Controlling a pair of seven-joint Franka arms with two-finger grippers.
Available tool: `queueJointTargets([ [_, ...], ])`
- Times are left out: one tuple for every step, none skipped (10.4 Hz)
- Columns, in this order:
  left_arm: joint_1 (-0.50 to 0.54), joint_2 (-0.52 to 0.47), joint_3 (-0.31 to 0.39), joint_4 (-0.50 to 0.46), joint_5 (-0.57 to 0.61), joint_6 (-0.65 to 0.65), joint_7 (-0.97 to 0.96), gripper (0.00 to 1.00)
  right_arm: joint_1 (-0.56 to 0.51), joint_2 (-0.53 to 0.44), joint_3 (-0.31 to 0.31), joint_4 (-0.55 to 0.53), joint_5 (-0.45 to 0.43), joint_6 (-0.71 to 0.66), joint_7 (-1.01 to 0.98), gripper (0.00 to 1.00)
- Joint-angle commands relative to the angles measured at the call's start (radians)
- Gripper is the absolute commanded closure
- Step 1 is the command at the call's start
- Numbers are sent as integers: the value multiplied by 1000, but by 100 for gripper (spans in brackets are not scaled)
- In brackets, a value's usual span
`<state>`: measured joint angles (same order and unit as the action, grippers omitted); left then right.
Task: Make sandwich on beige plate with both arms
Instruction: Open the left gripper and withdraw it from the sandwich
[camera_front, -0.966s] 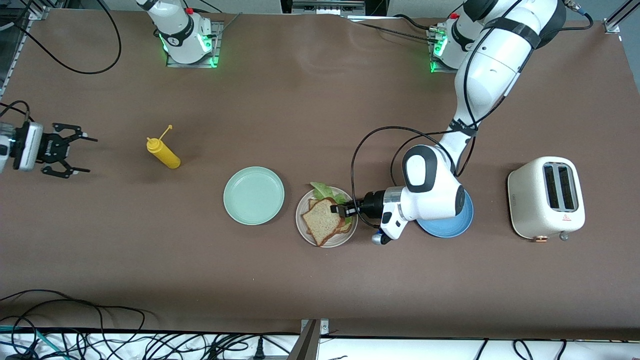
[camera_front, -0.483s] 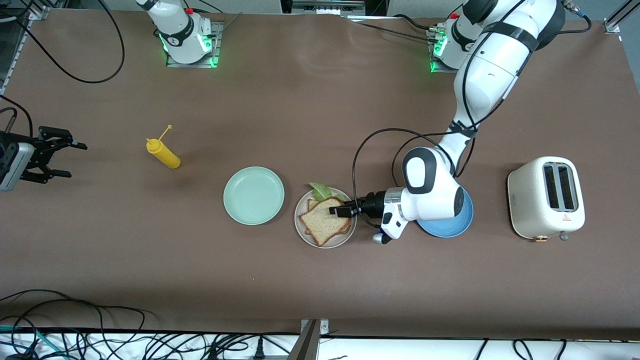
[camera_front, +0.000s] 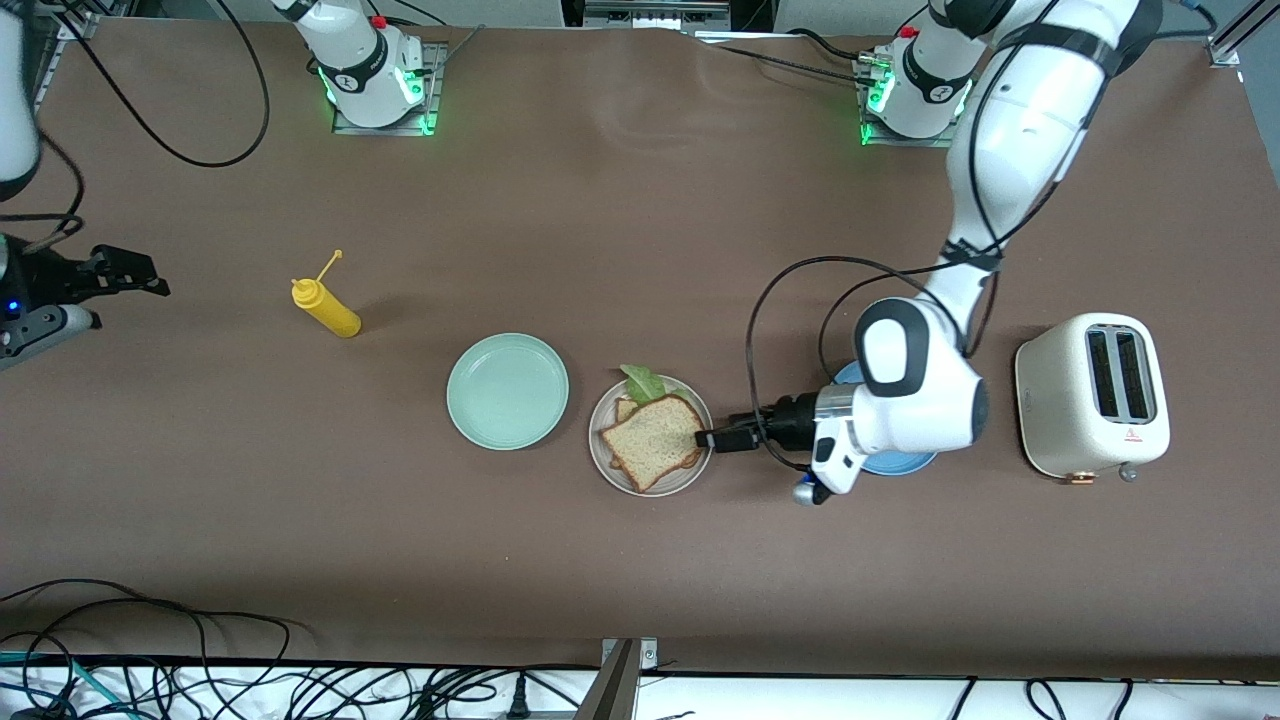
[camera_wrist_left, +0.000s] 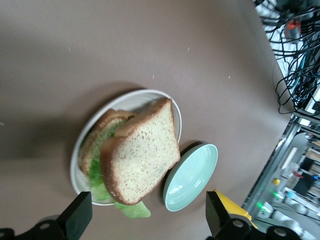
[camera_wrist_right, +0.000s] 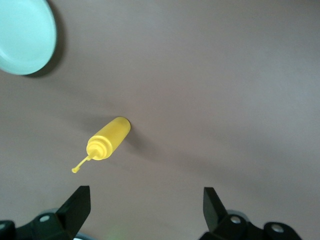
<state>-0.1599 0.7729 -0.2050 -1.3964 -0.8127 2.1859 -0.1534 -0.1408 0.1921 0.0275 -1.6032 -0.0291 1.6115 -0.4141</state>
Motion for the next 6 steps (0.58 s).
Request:
queueJointTargets([
  [58, -197, 1, -137, 287, -59, 22, 0, 38, -48, 3, 6, -40, -92, 348, 0],
  [98, -286, 1, -203, 353, -66, 22, 0, 50, -66, 0, 8, -38, -102, 429, 0],
  [144, -382, 3, -263, 378, -70, 20, 0, 52, -88, -6, 3, -31, -99, 461, 0],
  [205, -488, 3, -313, 392, -86, 20, 0, 67, -109, -18, -1, -28, -91, 480, 0],
  [235, -563, 3, -367, 400, -90, 23, 0, 88, -132, -18, -20, -46, -81, 533, 1],
  [244, -646, 3, -419, 450, -128, 25, 0, 89, -134, -11, -23, -73, -82, 532, 0],
])
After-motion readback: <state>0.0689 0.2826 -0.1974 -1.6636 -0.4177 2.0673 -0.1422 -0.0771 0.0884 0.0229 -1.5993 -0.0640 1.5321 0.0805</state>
